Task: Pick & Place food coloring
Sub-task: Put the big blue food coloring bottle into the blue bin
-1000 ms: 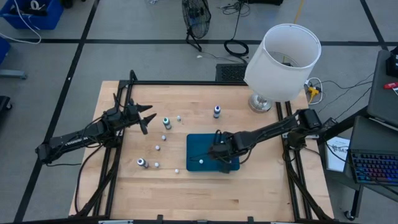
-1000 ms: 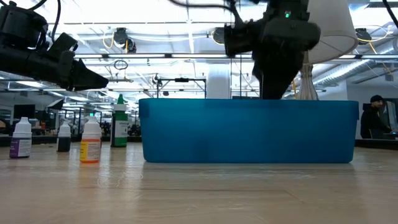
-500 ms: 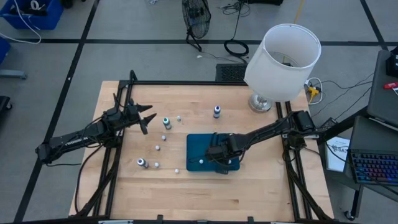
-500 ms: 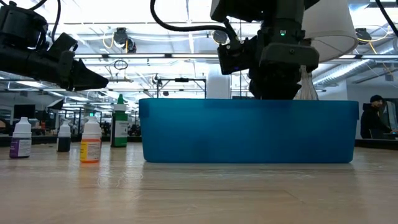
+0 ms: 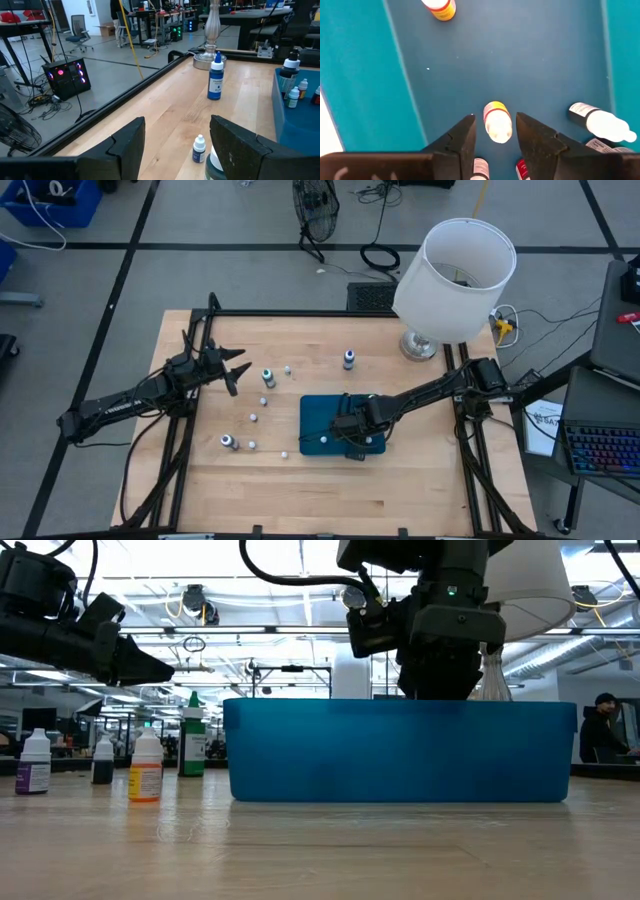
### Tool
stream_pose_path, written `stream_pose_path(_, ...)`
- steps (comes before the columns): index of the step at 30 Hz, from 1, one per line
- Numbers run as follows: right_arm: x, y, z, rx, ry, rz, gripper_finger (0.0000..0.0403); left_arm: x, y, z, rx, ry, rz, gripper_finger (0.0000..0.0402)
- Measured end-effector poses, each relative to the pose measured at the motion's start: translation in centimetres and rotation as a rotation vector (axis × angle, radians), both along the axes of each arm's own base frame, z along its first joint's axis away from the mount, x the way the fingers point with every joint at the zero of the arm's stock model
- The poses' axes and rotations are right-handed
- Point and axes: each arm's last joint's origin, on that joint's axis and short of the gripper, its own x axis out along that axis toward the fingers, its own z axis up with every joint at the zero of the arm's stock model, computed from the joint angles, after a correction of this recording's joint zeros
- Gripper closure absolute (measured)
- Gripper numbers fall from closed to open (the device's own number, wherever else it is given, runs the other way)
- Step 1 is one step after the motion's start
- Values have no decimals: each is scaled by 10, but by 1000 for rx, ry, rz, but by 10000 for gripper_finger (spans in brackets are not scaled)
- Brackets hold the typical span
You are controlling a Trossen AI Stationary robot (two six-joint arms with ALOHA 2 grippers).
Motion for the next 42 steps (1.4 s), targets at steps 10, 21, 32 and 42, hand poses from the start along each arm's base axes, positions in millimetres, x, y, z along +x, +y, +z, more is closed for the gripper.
stream_pose_path(10, -7, -2, 27, 15, -79, 1, 286, 0, 0, 0, 0, 0, 0, 176)
stream_pose_path(21, -15, -37, 80, -227, -302, -4, 283, 0, 0, 0, 0, 0, 0, 176)
stream_pose_path(32, -14, -143, 94, -282, -367, -168, 188, 0, 0, 0, 0, 0, 0, 176)
stream_pose_path(42, -20, -191, 75, -225, -285, -269, 166, 0, 0, 0, 0, 0, 0, 176)
